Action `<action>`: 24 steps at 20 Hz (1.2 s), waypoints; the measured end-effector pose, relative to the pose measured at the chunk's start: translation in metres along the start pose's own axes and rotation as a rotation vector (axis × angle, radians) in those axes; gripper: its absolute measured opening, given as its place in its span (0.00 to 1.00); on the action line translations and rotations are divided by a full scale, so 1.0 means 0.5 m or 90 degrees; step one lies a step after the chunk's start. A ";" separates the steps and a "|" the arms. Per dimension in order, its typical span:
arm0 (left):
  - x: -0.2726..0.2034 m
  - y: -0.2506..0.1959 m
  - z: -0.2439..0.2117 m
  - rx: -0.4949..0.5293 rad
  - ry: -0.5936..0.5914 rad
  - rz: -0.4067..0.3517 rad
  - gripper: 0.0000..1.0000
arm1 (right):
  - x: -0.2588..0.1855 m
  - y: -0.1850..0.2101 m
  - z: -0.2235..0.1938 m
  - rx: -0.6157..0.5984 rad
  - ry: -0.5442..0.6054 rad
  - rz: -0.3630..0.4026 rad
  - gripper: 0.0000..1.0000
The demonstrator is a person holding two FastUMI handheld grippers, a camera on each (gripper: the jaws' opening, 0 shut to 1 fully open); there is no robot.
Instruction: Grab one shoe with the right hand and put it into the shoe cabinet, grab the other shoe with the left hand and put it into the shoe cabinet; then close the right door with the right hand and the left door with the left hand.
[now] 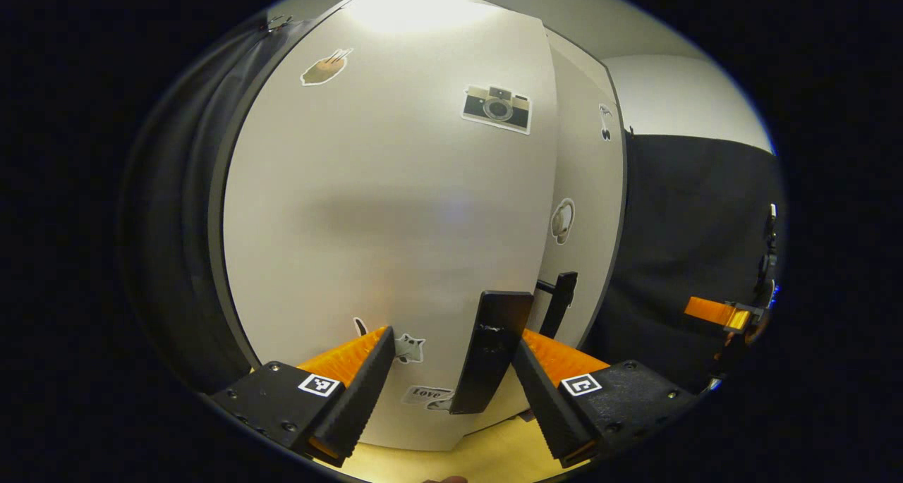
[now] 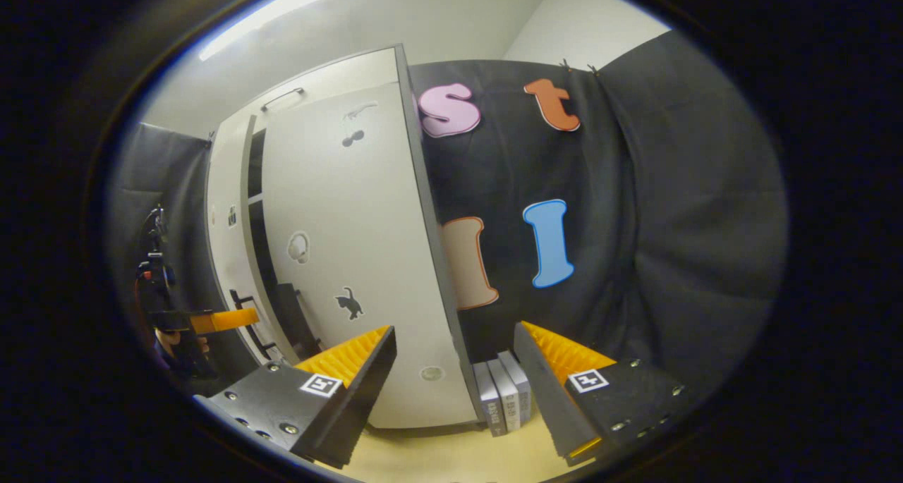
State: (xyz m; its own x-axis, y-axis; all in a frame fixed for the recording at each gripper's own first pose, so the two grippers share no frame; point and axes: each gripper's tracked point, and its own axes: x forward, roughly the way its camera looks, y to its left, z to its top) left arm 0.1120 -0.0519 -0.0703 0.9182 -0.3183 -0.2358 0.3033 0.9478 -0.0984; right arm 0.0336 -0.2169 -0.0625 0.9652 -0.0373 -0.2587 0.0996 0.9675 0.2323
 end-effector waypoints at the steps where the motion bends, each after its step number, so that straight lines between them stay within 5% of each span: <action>1: 0.009 0.001 0.001 0.008 0.002 0.003 0.98 | 0.002 -0.004 0.001 0.000 0.000 -0.003 1.00; 24: 0.050 0.004 0.005 -0.008 -0.015 0.005 0.94 | 0.048 0.007 -0.012 -0.020 0.022 0.000 1.00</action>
State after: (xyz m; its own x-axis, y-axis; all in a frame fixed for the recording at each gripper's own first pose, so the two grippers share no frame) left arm 0.1361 -0.0579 -0.0739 0.9264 -0.3105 -0.2132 0.2934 0.9498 -0.1083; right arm 0.0556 -0.2129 -0.0737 0.9564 -0.0290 -0.2905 0.0913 0.9748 0.2035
